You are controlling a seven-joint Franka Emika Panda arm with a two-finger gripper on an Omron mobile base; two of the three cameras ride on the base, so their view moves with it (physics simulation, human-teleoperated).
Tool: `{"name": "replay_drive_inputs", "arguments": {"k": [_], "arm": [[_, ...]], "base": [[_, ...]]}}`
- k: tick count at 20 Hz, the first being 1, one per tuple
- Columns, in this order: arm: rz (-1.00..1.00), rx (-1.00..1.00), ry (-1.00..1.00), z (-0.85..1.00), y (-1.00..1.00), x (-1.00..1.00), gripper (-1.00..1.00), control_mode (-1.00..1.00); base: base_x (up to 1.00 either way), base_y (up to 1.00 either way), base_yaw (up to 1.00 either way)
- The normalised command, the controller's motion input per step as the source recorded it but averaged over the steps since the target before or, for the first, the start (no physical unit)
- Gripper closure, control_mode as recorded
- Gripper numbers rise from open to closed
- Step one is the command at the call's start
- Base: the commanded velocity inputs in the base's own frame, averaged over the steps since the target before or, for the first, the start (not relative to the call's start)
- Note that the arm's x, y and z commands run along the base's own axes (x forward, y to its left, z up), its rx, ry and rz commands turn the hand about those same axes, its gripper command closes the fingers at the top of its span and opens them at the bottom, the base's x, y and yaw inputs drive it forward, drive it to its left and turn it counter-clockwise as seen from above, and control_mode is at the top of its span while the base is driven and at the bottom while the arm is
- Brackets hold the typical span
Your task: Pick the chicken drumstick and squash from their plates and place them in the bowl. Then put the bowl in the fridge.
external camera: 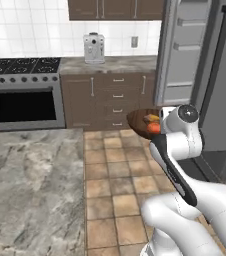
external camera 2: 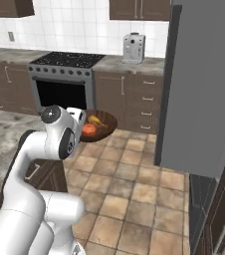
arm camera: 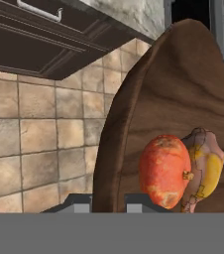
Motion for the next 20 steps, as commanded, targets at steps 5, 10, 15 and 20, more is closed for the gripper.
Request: {"name": "replay_drive_inputs", "arguments": {"k": [5, 10, 15, 20], "arm": [[0.00, 0.00, 0.00, 0.00, 0.00, 0.00, 1.00, 1.00], [0.00, 0.00, 0.00, 0.00, 0.00, 0.00, 1.00, 1.00], [0.00, 0.00, 0.00, 0.00, 0.00, 0.00, 1.00, 1.00], [0.00, 0.00, 0.00, 0.00, 0.00, 0.00, 1.00, 1.00]], "base": [[0.88, 0.14, -0.08], [0.72, 0.23, -0.28], [0.31, 0.33, -0.39], [0.33, 0.43, -0.47]]}}
